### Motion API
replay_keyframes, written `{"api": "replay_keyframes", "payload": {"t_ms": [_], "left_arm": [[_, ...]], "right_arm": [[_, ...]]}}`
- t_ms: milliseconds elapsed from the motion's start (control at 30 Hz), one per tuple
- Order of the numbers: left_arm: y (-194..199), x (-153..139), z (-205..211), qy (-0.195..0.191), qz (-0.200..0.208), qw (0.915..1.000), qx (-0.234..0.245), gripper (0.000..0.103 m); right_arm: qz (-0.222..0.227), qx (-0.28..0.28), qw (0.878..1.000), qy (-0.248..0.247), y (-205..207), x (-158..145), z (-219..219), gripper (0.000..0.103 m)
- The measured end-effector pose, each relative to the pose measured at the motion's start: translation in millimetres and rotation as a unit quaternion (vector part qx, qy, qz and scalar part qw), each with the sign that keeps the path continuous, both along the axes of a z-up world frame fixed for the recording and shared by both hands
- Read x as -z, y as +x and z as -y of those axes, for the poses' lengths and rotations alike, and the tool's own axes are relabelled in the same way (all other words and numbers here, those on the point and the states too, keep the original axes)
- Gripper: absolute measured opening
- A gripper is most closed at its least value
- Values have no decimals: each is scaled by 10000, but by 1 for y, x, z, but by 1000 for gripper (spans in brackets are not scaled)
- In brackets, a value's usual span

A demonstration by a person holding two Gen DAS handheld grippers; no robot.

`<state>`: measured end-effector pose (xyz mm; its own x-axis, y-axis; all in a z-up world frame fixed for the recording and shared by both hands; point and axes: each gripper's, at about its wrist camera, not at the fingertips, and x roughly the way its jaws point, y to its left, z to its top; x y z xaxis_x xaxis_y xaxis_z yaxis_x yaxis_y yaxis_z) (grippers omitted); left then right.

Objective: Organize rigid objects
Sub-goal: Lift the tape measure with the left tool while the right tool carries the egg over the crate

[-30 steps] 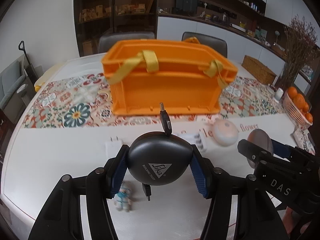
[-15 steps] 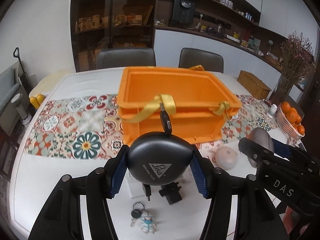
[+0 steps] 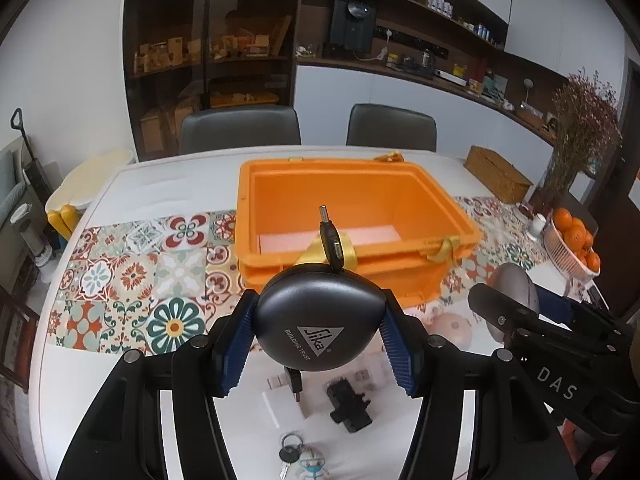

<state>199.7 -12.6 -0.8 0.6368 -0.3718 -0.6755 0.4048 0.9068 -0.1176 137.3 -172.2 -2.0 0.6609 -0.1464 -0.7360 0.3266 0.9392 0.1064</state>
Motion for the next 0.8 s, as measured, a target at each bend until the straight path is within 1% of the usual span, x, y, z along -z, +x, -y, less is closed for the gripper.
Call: {"api": "replay_keyframes", "payload": {"t_ms": [233,300,400,567,667,800], "left_arm": [[16,-14,10,-65,15,9993,-359,59],[21,-20,15,-81,99,9990,-424,59],[26,-29,21,-117,268,9983,-505,59],[42,-43,32,-100,425,9977,-523,59],[53,-45,40,-16,419,9980,-479,59],[70,-42,51,163,265,9986,-425,59]], "right_arm": [[-41,-248,9997,51,27,-9,17,60],[-40,-346,9993,104,37,-13,25,60],[91,-478,9988,86,48,-21,33,60],[252,-603,9979,-10,66,-35,41,60],[161,-675,9976,13,82,-37,47,60],[6,-788,9969,44,102,-35,52,60]]}}
